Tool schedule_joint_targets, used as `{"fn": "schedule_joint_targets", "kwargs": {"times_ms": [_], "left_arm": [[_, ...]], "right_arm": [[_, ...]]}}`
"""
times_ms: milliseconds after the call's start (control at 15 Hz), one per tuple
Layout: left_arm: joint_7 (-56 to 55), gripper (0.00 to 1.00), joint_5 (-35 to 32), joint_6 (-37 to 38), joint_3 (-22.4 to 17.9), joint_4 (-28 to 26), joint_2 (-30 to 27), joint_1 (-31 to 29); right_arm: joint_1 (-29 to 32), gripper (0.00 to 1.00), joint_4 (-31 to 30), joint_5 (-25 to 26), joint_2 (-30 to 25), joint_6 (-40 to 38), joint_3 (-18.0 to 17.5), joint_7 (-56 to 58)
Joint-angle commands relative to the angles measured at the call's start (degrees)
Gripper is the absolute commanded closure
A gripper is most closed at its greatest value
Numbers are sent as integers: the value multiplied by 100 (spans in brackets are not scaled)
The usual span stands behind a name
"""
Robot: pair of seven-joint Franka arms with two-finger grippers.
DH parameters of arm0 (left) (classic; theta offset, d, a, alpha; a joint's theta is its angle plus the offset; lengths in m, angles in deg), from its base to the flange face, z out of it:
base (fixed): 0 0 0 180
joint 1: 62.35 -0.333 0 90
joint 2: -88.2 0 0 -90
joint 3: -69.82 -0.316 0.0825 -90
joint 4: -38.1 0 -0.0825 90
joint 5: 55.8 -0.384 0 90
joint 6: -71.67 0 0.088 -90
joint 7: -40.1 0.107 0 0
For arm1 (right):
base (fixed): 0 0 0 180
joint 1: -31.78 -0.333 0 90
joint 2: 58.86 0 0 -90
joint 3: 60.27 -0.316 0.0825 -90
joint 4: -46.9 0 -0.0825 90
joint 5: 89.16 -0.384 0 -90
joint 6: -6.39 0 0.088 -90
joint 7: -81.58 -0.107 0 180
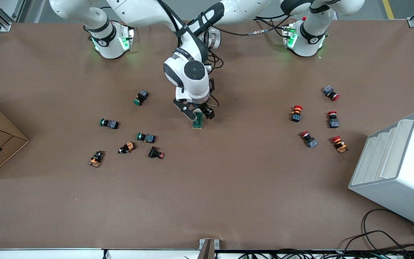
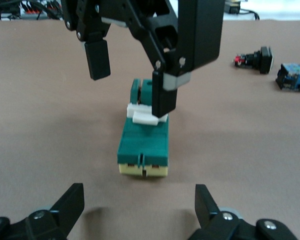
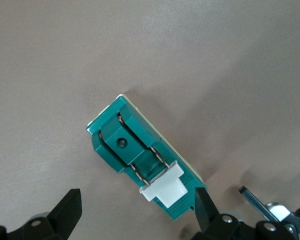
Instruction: Close load switch with both arms
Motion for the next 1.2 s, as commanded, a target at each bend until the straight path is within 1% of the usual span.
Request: {"fn": "schedule_joint_targets", "kwargs": {"times_ms": [0, 200, 533, 933, 1133], "left_arm": [[-153, 2, -231, 139, -45, 46, 132, 58], [-153, 2, -424, 323, -45, 81, 255, 67], [-162, 2, -424, 350, -45, 81, 282, 76], [-206, 1, -389, 350, -44, 90, 291, 102], [-250, 1, -380, 350, -44, 98, 291, 102]], "right_arm": [[-140, 0, -59, -33, -30, 117, 59, -155], [-210, 0, -50, -24, 128, 363, 59, -304], [-307, 0, -50, -24, 365, 451, 67, -331], [-219, 0, 3, 2, 357, 460, 102, -331], [-149, 0, 135, 37, 375, 565, 111, -331]]}}
